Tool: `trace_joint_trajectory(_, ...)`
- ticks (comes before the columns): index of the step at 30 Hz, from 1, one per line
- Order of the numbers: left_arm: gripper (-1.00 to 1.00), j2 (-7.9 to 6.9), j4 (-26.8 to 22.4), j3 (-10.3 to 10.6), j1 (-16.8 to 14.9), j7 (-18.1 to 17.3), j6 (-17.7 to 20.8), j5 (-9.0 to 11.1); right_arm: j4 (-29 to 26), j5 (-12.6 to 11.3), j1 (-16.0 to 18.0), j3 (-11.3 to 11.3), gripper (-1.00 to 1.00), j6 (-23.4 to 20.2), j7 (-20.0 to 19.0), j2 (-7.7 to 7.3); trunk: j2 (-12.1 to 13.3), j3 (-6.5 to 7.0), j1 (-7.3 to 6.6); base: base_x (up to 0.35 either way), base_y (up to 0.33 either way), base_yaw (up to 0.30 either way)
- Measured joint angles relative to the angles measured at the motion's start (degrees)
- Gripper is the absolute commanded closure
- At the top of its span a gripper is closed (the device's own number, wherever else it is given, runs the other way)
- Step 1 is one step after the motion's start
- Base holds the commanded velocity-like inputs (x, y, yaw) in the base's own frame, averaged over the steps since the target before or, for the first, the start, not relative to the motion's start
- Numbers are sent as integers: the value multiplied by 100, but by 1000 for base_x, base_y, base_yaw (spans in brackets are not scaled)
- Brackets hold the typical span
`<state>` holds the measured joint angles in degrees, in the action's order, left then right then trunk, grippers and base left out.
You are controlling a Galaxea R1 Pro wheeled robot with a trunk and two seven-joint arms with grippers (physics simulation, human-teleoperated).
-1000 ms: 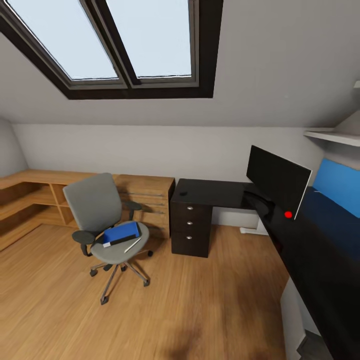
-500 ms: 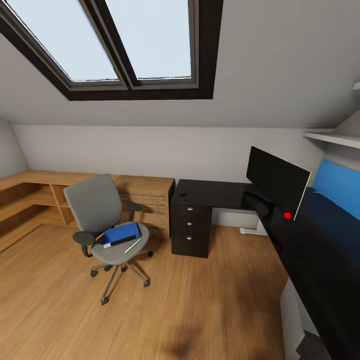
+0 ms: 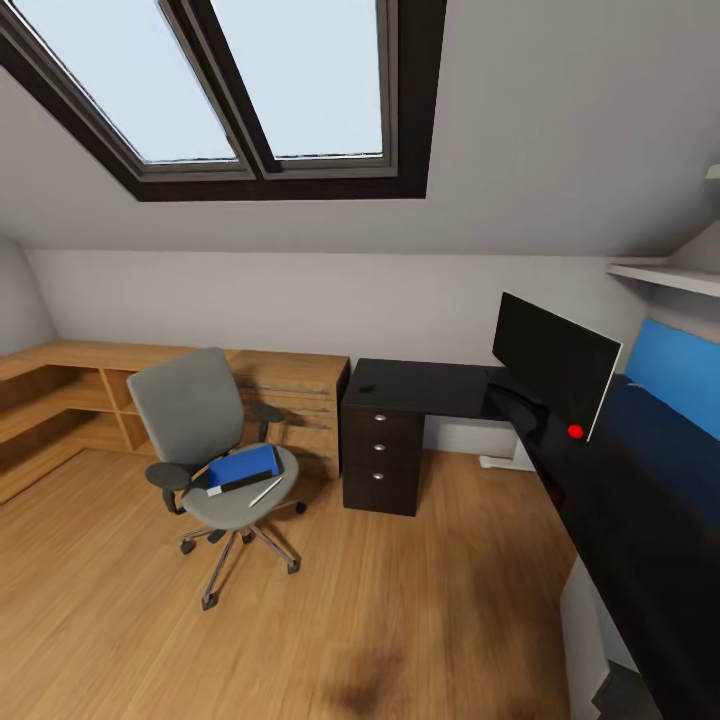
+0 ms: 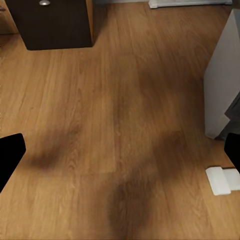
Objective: In the bedroom, organize the workspace by keeping the computer under the desk, ensuring the monitor is on the desk, placing the keyboard on the desk next to the monitor, placing the mouse on the desk next to the keyboard, moving the folder from the swivel chair onto the desk next to the mouse, stacking the notebook on top of the folder with the pen on top of the notebook, and positioning the swivel chair next to the desk.
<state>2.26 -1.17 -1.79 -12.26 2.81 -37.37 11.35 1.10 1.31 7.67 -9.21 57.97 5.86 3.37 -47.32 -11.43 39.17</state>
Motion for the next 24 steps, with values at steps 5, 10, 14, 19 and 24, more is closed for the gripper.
trace_joint_trajectory(5, -100, 1, 1, 0, -1, 0, 20, 1, 1, 0, -1, -1, -100, -20, -2, 12, 0, 1, 1, -59, 0, -92)
trace_joint_trajectory(10, -100, 1, 2, 0, -2, -1, 32, 1, 1, 0, -1, 0, -100, -23, 10, 18, 0, 12, 3, -230, 0, -194)
trace_joint_trajectory(14, -100, 1, 2, 0, -1, -3, 35, -2, 1, 0, -1, -1, -100, -24, 14, 24, 0, 28, 3, -297, 0, -219)
trace_joint_trajectory(19, -100, 1, 2, 0, -1, -2, 36, 1, 1, -4, -1, 0, -100, -25, 12, 27, 0, 55, 3, -316, 0, -205)
trace_joint_trajectory(24, -100, 2, 1, 0, -1, 1, 37, -1, 0, -3, -1, -1, -100, -32, 9, 17, 0, 86, 3, -304, -99, -195)
